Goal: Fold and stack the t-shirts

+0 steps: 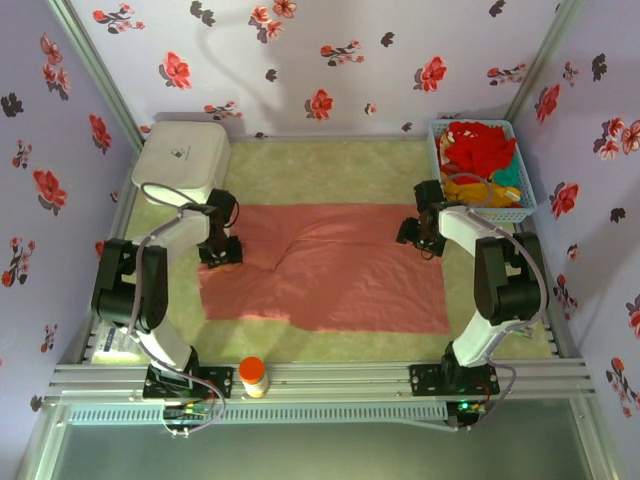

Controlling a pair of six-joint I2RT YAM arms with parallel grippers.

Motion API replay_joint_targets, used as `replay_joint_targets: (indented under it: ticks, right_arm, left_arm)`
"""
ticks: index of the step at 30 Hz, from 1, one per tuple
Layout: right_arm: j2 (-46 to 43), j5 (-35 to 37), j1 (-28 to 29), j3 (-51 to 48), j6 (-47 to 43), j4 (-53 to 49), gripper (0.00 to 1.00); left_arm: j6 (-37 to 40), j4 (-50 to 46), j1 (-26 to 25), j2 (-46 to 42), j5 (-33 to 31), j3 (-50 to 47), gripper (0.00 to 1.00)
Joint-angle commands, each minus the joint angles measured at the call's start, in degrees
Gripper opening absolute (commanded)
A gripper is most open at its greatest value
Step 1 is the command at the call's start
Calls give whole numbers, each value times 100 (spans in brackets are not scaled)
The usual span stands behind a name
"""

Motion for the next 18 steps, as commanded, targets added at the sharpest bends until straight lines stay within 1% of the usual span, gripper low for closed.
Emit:
replay_joint_targets:
  ticks: [1,5,10,14,16,18]
  right_arm:
    - [-152,74,16,-56,49,16,72]
    - [-152,103,19,-39,33,-3,72]
    - [-117,92,20,-22,37,5,72]
    - [-61,69,21,8,41,9,72]
    - [-70,65,20,10,38,14,72]
    - [-65,74,20,15,31,5,72]
  left_arm:
    - [-13,153,42,162,87,-84,36]
    - [-39,81,43,132,82,-160,36]
    - [10,-23,45,-55,45,-292,40]
    - [29,-21,49,32,5,-297,40]
    - [21,4,56,97,5,-273,39]
    - [9,-40,57,131,-54,-206,34]
